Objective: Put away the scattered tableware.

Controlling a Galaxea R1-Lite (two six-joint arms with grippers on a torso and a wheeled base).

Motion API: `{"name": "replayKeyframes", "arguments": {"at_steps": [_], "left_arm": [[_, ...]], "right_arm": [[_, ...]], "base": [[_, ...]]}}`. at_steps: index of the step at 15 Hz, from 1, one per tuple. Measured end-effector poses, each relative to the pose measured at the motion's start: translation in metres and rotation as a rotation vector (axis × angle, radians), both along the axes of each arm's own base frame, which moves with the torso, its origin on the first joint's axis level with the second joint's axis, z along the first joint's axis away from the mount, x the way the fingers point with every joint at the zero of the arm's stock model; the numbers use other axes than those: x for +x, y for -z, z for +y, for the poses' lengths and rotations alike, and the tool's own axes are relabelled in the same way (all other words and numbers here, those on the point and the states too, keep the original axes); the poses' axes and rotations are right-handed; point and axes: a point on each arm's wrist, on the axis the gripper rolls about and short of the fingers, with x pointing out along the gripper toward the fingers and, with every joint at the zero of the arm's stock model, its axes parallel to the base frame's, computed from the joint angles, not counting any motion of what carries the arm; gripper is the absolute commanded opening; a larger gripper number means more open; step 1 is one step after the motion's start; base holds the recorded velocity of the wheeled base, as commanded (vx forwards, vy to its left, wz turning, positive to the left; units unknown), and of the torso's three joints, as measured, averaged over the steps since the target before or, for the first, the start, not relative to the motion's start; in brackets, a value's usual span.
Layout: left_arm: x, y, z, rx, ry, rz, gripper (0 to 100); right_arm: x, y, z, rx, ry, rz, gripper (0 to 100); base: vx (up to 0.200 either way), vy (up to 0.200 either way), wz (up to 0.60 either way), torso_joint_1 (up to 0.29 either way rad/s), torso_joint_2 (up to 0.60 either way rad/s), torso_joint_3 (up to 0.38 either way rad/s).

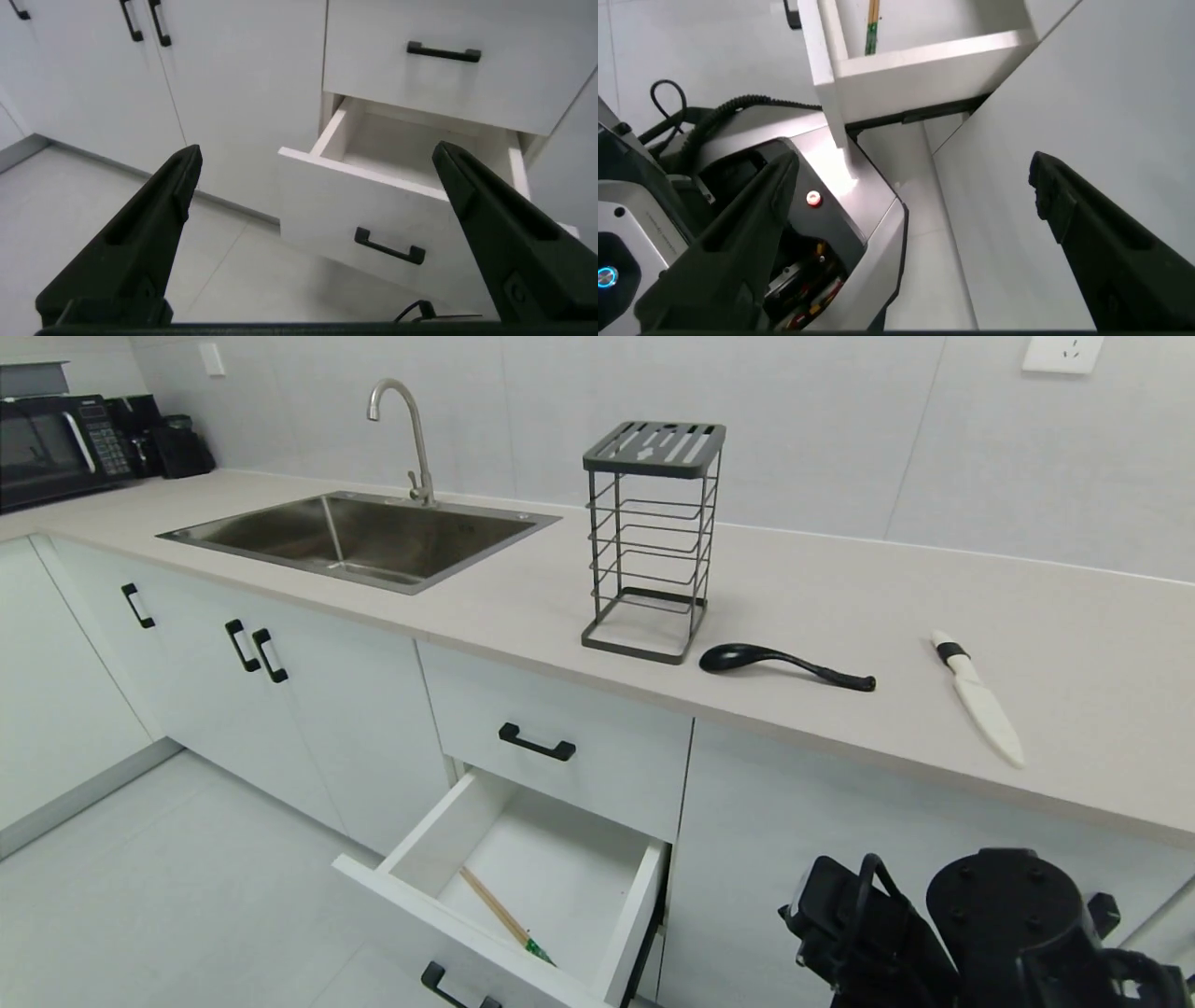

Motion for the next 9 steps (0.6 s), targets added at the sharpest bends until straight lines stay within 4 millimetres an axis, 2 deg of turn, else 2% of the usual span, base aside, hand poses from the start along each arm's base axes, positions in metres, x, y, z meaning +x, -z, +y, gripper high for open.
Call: {"name": "replayKeyframes", "arguments": {"at_steps": [2, 3, 6, 9], "left_arm": [[0.0, 0.0, 0.0, 0.0, 0.0, 0.0, 100], [0.0, -0.0001, 0.0, 0.0, 0.0, -0.001, 100], [0.0, 0.0001, 0.0, 0.0, 0.0, 0.001, 100], [0.0, 0.0001, 0.0, 0.0, 0.0, 0.001, 100]], "right_arm": [[0.0001, 0.0004, 0.0001, -0.001, 0.0, 0.002, 100], [-0.0004, 0.0005, 0.0003, -0.002, -0.004, 0.002, 100], [0.0004, 0.0008, 0.0001, -0.004, 0.0, 0.002, 100], [0.0001, 0.0006, 0.0006, -0.001, -0.003, 0.003, 100]], "base": [[0.0, 0.0, 0.0, 0.071, -0.47, -0.22], [0.0, 0.0, 0.0, 0.237, -0.49, -0.227], [0.0, 0.0, 0.0, 0.386, -0.48, -0.24], [0.0, 0.0, 0.0, 0.287, -0.51, -0.251]]}}
